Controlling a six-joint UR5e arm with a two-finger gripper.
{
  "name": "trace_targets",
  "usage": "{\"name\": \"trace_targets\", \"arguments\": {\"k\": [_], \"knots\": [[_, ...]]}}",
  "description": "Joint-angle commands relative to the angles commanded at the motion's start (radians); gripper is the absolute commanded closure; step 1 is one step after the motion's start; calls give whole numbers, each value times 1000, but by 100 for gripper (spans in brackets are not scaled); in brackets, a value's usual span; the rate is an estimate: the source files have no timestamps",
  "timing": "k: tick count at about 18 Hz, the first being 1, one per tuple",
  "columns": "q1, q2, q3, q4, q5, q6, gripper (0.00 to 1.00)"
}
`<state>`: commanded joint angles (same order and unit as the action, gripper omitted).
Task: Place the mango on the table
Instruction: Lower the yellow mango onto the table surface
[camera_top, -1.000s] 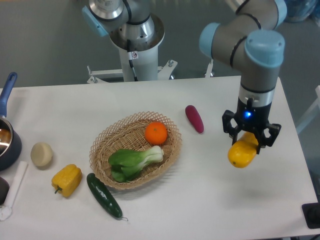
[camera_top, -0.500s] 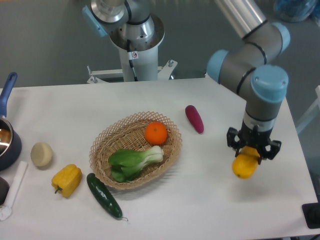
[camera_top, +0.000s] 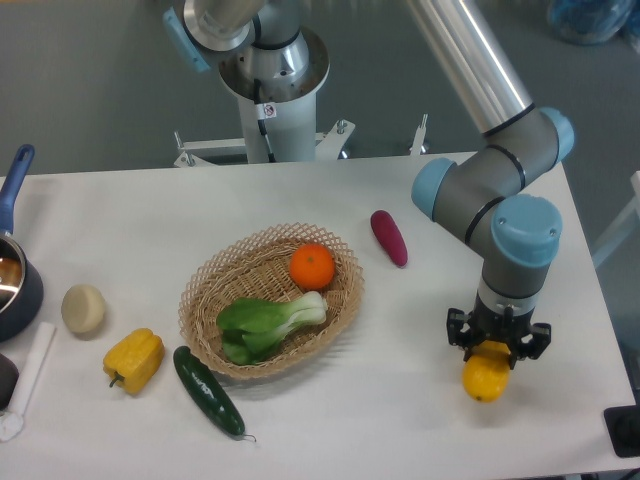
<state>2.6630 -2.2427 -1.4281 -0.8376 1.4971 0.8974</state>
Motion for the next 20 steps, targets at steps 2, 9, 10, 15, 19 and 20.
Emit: {"name": "trace_targets", "arguments": {"k": [2, 9, 10, 15, 19, 20], "knots": [[0, 3, -9, 0, 0, 2, 52], [0, -5, 3, 3, 2, 9, 38], [0, -5, 3, 3, 2, 14, 37], [0, -20, 23, 5, 2, 15, 22], [-2, -17, 35, 5, 3, 15, 4], [-2, -15, 46, 6, 3, 15, 0]]}}
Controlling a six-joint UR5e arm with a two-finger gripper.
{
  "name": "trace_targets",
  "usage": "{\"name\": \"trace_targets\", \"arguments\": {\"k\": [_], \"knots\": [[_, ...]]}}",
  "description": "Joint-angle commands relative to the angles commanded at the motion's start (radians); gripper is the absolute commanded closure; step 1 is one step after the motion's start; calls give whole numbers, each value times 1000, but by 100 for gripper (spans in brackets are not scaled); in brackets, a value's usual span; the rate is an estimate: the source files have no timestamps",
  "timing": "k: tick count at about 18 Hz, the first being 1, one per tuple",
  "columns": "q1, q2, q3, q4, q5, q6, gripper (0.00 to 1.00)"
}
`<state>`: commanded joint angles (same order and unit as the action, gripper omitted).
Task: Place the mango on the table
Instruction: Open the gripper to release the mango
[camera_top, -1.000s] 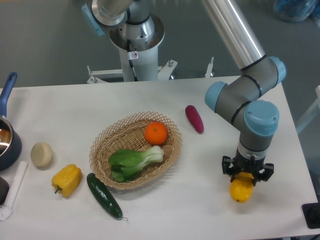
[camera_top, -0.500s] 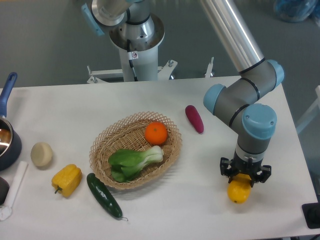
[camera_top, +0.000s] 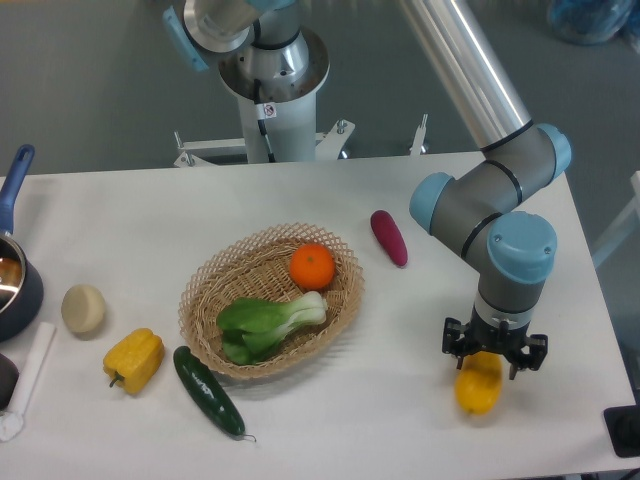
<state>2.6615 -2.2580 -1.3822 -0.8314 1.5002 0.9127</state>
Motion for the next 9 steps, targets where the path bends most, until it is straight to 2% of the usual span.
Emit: {"name": "trace_targets", "arguments": {"k": [4, 9], "knots": [[-2, 40, 57, 3, 60, 12, 0], [-20, 179, 109, 2, 80, 63, 0]]}}
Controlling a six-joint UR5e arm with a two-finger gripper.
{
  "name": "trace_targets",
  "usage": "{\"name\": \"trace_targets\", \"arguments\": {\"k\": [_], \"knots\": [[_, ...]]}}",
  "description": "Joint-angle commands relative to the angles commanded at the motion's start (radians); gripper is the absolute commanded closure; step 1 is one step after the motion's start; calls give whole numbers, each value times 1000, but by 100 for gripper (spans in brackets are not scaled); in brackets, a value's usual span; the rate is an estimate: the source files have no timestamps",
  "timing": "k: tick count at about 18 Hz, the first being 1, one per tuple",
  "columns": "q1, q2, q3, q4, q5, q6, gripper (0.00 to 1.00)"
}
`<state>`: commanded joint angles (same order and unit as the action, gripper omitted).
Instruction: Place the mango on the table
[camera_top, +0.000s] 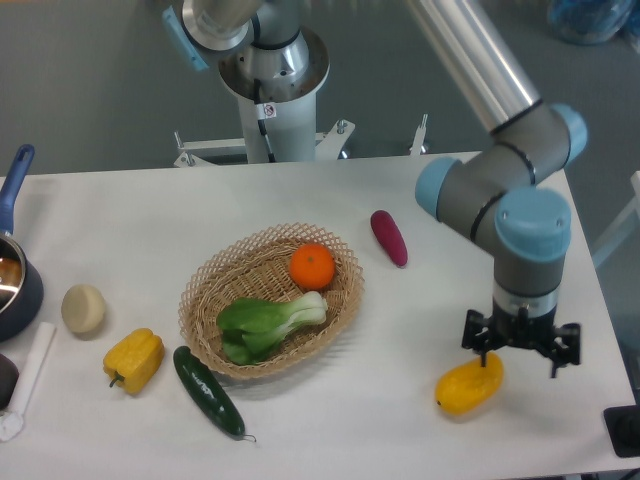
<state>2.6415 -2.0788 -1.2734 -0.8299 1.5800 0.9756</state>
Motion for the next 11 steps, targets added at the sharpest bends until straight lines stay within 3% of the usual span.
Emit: {"name": "trace_targets", "arguments": {"k": [4, 5, 7, 11], "knots": [[-2, 103, -7, -23, 9, 18, 0], [8, 177, -61, -76, 18, 129, 0], [59, 262, -139, -127, 21, 292, 0], [109, 321, -176, -169, 18, 411, 0]]}}
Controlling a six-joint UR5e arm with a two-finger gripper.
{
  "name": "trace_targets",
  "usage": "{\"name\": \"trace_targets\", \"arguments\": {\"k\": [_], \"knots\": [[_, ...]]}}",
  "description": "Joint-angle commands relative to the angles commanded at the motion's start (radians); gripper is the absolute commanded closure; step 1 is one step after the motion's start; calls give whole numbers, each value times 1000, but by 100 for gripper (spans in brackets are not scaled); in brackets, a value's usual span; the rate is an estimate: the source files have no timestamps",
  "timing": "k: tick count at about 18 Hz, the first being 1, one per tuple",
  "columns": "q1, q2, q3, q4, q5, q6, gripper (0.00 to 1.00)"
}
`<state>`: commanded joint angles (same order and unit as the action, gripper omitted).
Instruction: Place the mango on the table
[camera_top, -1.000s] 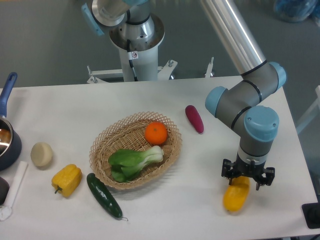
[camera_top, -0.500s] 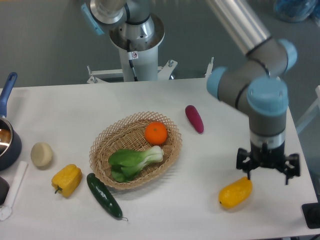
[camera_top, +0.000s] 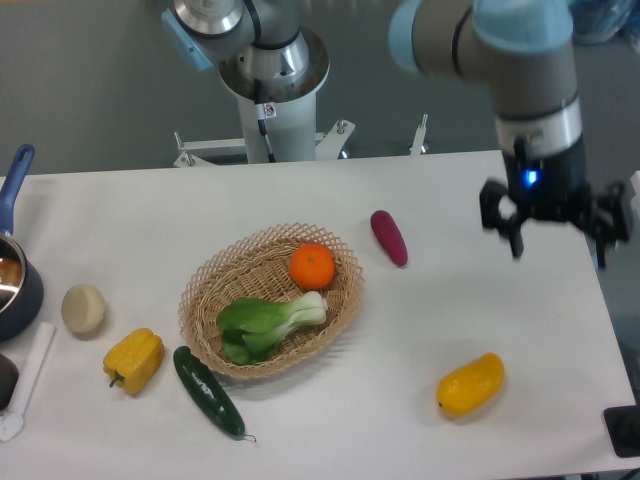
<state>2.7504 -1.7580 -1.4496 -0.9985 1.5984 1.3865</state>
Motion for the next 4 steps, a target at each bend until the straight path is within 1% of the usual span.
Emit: {"name": "trace_targets", "arguments": {"k": [4], "knots": [[6, 6, -12, 0, -2, 6, 0]]}}
